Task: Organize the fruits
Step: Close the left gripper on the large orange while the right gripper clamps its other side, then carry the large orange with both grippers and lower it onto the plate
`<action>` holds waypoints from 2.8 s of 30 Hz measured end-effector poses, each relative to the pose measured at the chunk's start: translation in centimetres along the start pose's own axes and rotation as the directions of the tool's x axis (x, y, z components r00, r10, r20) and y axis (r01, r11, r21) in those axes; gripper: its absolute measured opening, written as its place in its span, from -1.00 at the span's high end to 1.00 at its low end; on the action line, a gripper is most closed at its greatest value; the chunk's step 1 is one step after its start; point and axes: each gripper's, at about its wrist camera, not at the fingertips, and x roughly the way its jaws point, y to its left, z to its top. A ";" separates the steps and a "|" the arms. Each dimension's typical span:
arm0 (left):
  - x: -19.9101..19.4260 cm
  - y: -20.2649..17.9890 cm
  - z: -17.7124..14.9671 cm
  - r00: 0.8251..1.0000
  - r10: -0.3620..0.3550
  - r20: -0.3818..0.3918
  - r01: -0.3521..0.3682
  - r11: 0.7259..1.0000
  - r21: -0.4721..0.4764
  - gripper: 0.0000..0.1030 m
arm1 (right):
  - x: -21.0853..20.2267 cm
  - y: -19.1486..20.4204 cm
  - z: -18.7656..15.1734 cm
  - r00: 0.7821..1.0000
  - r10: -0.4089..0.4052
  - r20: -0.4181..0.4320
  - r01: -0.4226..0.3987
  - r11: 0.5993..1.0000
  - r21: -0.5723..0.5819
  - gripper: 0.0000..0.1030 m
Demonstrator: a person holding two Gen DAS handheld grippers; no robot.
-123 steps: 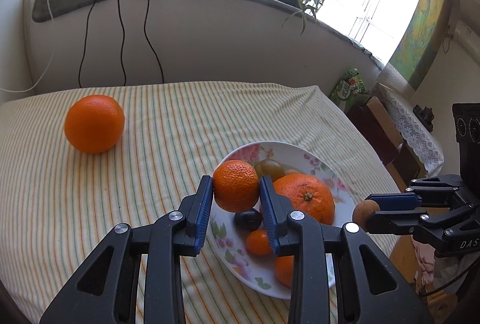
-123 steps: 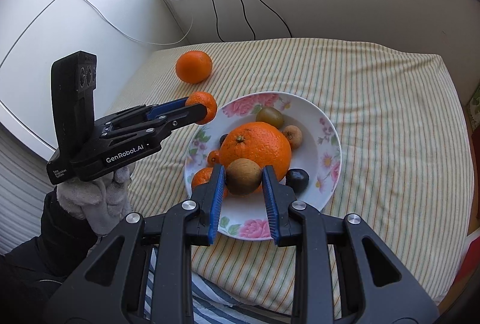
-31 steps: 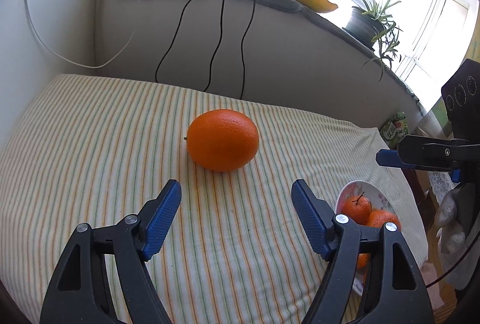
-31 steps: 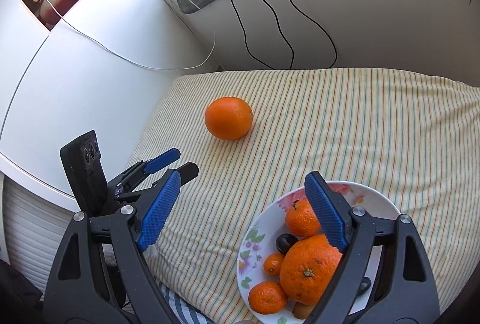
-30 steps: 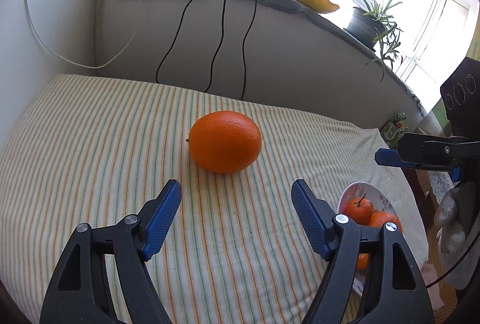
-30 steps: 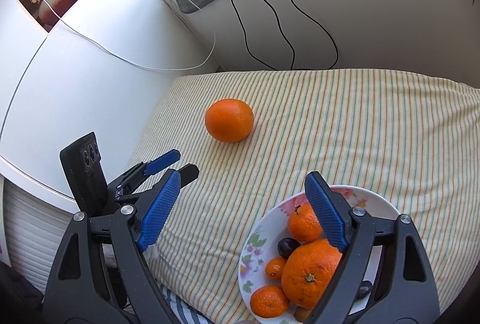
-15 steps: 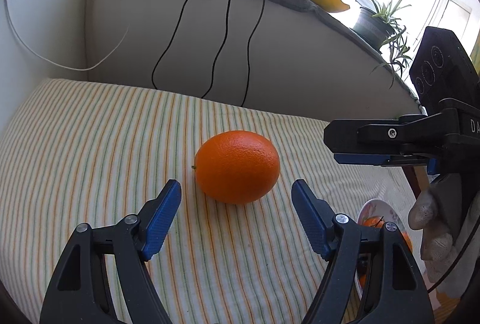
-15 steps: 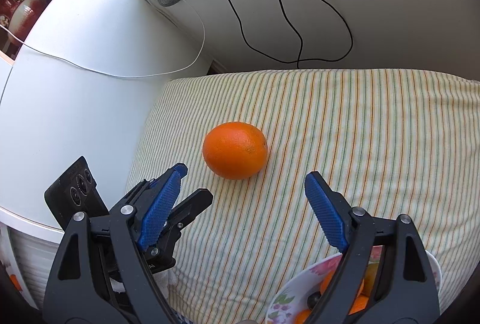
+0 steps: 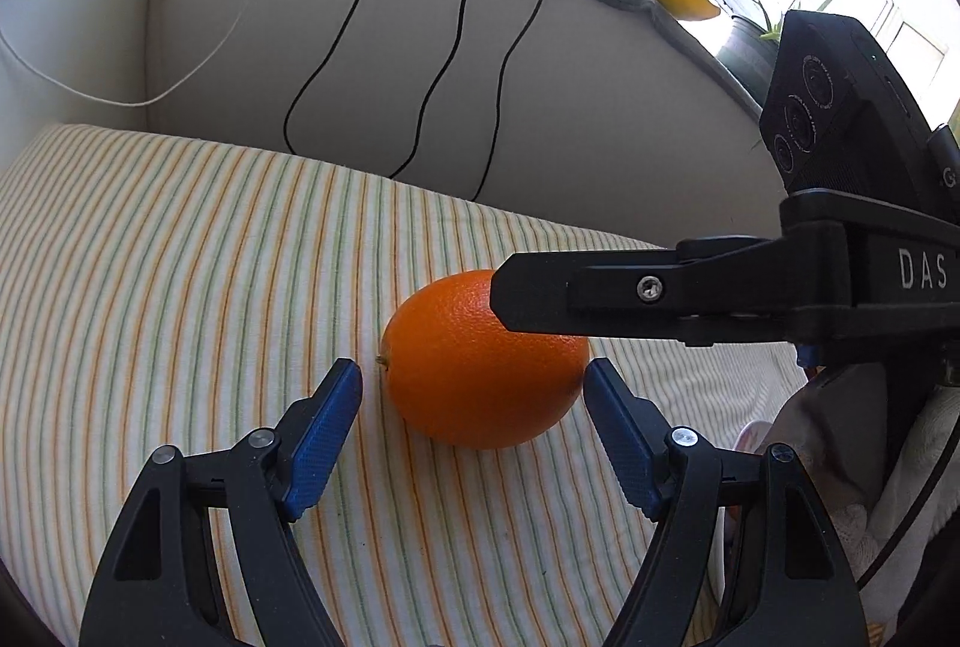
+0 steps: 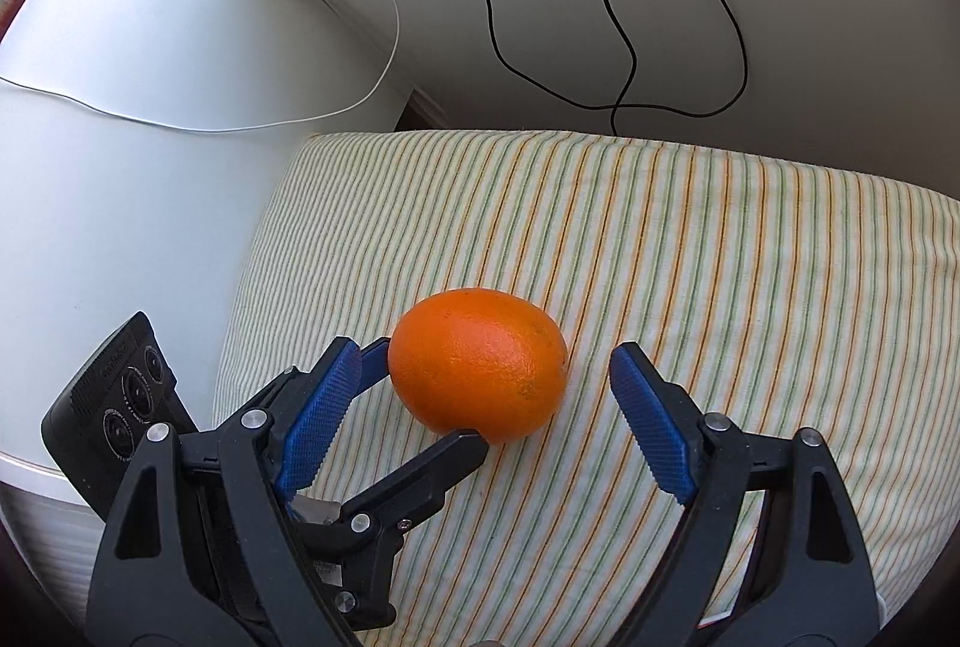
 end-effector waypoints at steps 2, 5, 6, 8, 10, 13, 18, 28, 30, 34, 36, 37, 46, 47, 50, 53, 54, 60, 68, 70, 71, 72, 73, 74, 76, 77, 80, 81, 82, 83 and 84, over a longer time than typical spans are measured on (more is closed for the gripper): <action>0.2 0.1 0.0 1.000 -0.012 -0.005 0.012 1.000 -0.006 -0.52 | 0.6 0.0 0.3 1.000 -0.003 -0.005 0.003 1.000 0.005 -0.70; 0.5 0.1 0.0 1.000 -0.017 -0.004 0.017 1.000 -0.012 -0.55 | 1.4 -0.2 0.7 1.000 0.015 -0.019 -0.015 1.000 0.023 -0.59; 0.5 0.1 0.0 1.000 -0.021 -0.006 0.021 1.000 -0.014 -0.55 | 1.6 -0.2 0.8 0.999 0.022 -0.024 -0.022 0.999 0.028 -0.55; 0.6 0.1 0.0 1.000 -0.025 -0.008 0.025 1.000 -0.013 -0.55 | 1.9 -0.3 0.8 0.999 0.035 -0.032 -0.034 0.999 0.031 -0.55; 0.9 0.0 0.0 0.999 -0.027 -0.020 0.027 1.000 -0.008 -0.55 | 2.3 -0.1 0.9 0.999 0.038 -0.038 -0.037 0.999 0.033 -0.45; 1.2 -0.4 -0.2 0.998 -0.044 -0.042 0.044 0.999 0.006 -0.50 | 2.7 0.2 1.0 0.999 0.041 -0.036 -0.040 0.999 0.033 -0.44; 1.2 -0.8 -0.2 1.000 -0.010 -0.021 0.010 1.000 0.023 -0.46 | 2.4 0.9 0.1 1.000 0.019 -0.023 -0.019 1.000 -0.001 -0.42; -0.6 -2.0 -0.7 1.000 0.008 0.021 -0.009 0.998 0.066 -0.45 | 1.0 1.9 -1.1 1.000 0.026 0.017 -0.025 0.999 -0.036 -0.42; -1.1 -2.4 -0.8 1.000 0.010 0.028 -0.012 0.997 0.075 -0.45 | 0.1 1.9 -1.5 0.999 0.029 0.027 -0.028 0.999 -0.044 -0.42; -2.2 -3.5 -1.1 0.999 0.004 0.041 -0.008 0.996 0.093 -0.45 | -1.4 1.8 -2.5 0.999 0.034 0.043 -0.032 0.998 -0.051 -0.42; -2.6 -4.4 -1.2 0.999 0.000 0.050 -0.005 0.995 0.104 -0.45 | -2.1 1.9 -2.8 0.998 0.031 0.055 -0.027 0.998 -0.061 -0.42; -2.7 -4.9 -1.0 0.999 -0.005 0.054 -0.001 0.994 0.108 -0.45 | -2.6 2.0 -3.0 0.998 0.028 0.063 -0.024 0.998 -0.066 -0.42; -4.2 -9.6 -1.8 0.996 -0.058 0.071 0.046 0.985 0.169 -0.45 | -7.9 1.2 -6.2 0.992 0.018 0.127 -0.010 0.998 -0.067 -0.42; -4.3 -10.2 -2.0 0.996 -0.062 0.071 0.049 0.983 0.178 -0.45 | -8.4 1.0 -6.5 0.991 0.016 0.135 -0.007 0.998 -0.065 -0.42; -4.2 -11.9 -2.3 0.995 -0.076 0.070 0.060 0.978 0.200 -0.45 | -10.2 0.2 -7.7 0.987 0.010 0.161 -0.001 0.999 -0.053 -0.42; -4.1 -13.5 -2.8 0.994 -0.092 0.060 0.076 0.972 0.223 -0.45 | -11.7 -0.7 -8.8 0.984 0.001 0.180 0.006 0.999 -0.041 -0.42; -4.0 -14.0 -2.9 0.994 -0.098 0.056 0.082 0.970 0.230 -0.45 | -12.1 -0.9 -9.1 0.983 -0.003 0.185 0.010 0.999 -0.038 -0.42; -3.5 -17.3 -4.1 0.991 -0.129 0.031 0.115 0.954 0.278 -0.45 | -14.7 -3.0 -11.3 0.976 -0.027 0.217 0.030 1.000 -0.010 -0.42; -1.2 -20.6 -5.4 0.988 -0.150 -0.032 0.152 0.934 0.323 -0.45 | -17.1 -6.8 -14.2 0.971 -0.052 0.232 0.039 0.997 0.059 -0.42; -0.6 -21.3 -5.7 0.987 -0.152 -0.049 0.159 0.930 0.331 -0.45 | -17.4 -7.9 -14.9 0.971 -0.052 0.233 0.035 0.996 0.076 -0.42; -0.4 -21.5 -6.0 0.987 -0.153 -0.056 0.163 0.929 0.333 -0.45 | -17.3 -8.4 -15.0 0.971 -0.053 0.233 0.034 0.996 0.087 -0.42; -0.2 -22.0 -6.4 0.986 -0.153 -0.063 0.165 0.927 0.337 -0.45 | -17.4 -8.8 -15.3 0.971 -0.054 0.233 0.032 0.995 0.096 -0.42; 0.0 -22.3 -6.6 0.986 -0.152 -0.069 0.167 0.926 0.340 -0.45 | -17.5 -9.4 -15.6 0.971 -0.054 0.233 0.031 0.994 0.102 -0.42; 0.3 -22.6 -6.8 0.986 -0.151 -0.077 0.168 0.924 0.345 -0.45 | -17.6 -9.9 -16.0 0.971 -0.055 0.233 0.029 0.993 0.111 -0.42; 0.7 -23.2 -7.1 0.984 -0.150 -0.092 0.173 0.920 0.352 -0.45 | -17.7 -10.8 -16.5 0.971 -0.056 0.233 0.027 0.992 0.127 -0.42; 0.9 -23.5 -7.3 0.984 -0.149 -0.098 0.174 0.917 0.358 -0.45 | -17.7 -11.2 -16.7 0.971 -0.057 0.233 0.026 0.991 0.134 -0.42; 1.3 -24.3 -7.8 0.982 -0.146 -0.118 0.180 0.911 0.371 -0.45 | -17.8 -12.4 -17.5 0.970 -0.057 0.235 0.021 0.988 0.155 -0.42; 1.5 -24.5 -7.8 0.982 -0.145 -0.124 0.181 0.910 0.374 -0.45 | -17.9 -12.8 -17.7 0.971 -0.057 0.234 0.018 0.987 0.162 -0.42; 1.7 -24.7 -8.0 0.981 -0.142 -0.130 0.182 0.908 0.377 -0.45 | -17.9 -13.1 -17.9 0.971 -0.056 0.234 0.016 0.986 0.169 -0.42; 1.9 -24.7 -8.1 0.981 -0.140 -0.135 0.182 0.907 0.381 -0.45 | -17.8 -13.4 -18.1 0.971 -0.054 0.234 0.013 0.984 0.175 -0.42; 2.0 -24.8 -8.2 0.980 -0.138 -0.141 0.183 0.906 0.382 -0.45 | -17.7 -13.8 -18.2 0.971 -0.052 0.233 0.009 0.983 0.181 -0.42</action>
